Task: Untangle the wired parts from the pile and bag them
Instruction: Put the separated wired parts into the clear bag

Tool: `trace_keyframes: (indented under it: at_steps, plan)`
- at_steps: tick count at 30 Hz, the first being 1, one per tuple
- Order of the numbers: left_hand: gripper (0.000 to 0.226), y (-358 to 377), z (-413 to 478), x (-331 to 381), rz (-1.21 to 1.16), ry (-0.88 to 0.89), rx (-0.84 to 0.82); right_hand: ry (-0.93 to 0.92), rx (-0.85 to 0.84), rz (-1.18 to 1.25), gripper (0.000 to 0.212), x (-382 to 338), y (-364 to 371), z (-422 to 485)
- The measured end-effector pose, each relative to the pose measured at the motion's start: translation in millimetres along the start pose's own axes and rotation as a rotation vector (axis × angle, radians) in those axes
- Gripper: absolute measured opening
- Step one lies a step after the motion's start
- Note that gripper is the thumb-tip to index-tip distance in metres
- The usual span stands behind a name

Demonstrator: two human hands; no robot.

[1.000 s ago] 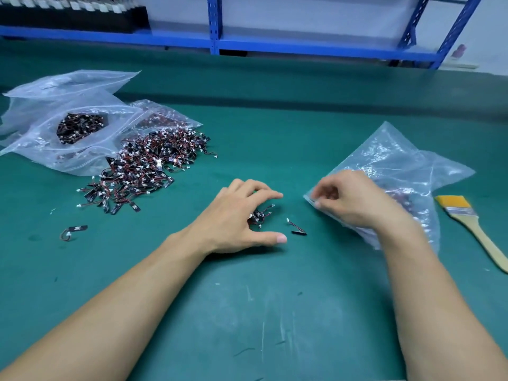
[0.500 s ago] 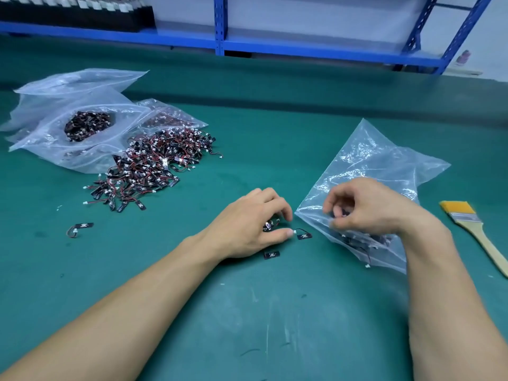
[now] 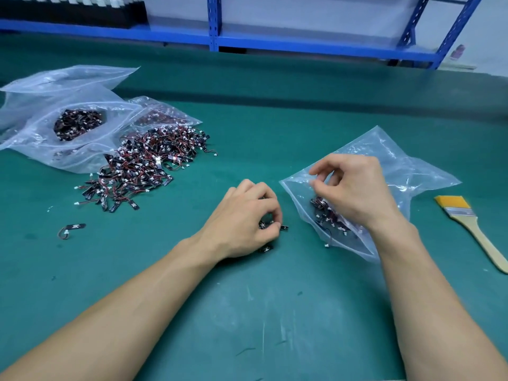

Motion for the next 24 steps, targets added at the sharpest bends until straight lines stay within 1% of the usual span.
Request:
trace_keyframes:
  at_steps: [1, 2, 3, 5, 7, 8, 9, 10, 11, 15, 18, 20, 24]
  plan:
    - [0.004, -5, -1, -4, -0.022, 0.008, 0.001, 0.007, 0.048, 0.018, 0.020, 0, -3, 0]
    - [0.010, -9, -2, -7, -0.056, 0.013, -0.007, 0.005, 0.081, 0.026, 0.020, 0, -5, 0]
    - [0.021, -13, -4, -11, -0.098, 0.011, -0.017, -0.004, 0.101, 0.028, 0.020, -1, -7, 0]
    - [0.052, -22, -7, -17, -0.146, -0.005, -0.039, -0.022, 0.119, 0.017, 0.019, -3, -9, 0]
    - [0.081, -27, -9, -24, -0.118, -0.033, -0.108, -0.030, 0.128, -0.019, 0.017, -3, -11, 0]
    - [0.092, -27, -9, -26, -0.092, -0.047, -0.161, -0.028, 0.132, -0.041, 0.015, -3, -12, 0]
    - [0.098, -26, -10, -27, -0.065, -0.052, -0.211, -0.024, 0.135, -0.061, 0.015, -2, -12, 0]
    - [0.098, -23, -10, -26, -0.039, -0.046, -0.249, -0.022, 0.136, -0.074, 0.014, -2, -13, 0]
    - [0.093, -19, -9, -24, -0.021, -0.035, -0.270, -0.022, 0.134, -0.080, 0.014, -1, -13, 0]
    - [0.052, -11, -6, -18, -0.041, -0.019, -0.280, -0.022, 0.119, -0.082, 0.011, 0, -12, 1]
    - [0.022, -14, -5, -14, -0.086, 0.012, -0.225, -0.015, 0.104, -0.074, 0.010, 1, -10, 1]
    - [0.013, -16, -5, -13, -0.094, 0.032, -0.188, -0.003, 0.102, -0.061, 0.010, 2, -10, 2]
    - [0.005, -17, -4, -9, -0.150, 0.025, -0.124, 0.015, 0.099, -0.043, 0.014, 3, -9, 2]
Point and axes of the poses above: each hand's wrist, its own z-axis towards the middle knuckle, its own y-axis out of the palm, x = y × z, the point moved 3 cm from there along z, towards the middle knuckle, and after that the axes turned 12 degrees about -z, right-handed, at the moved point
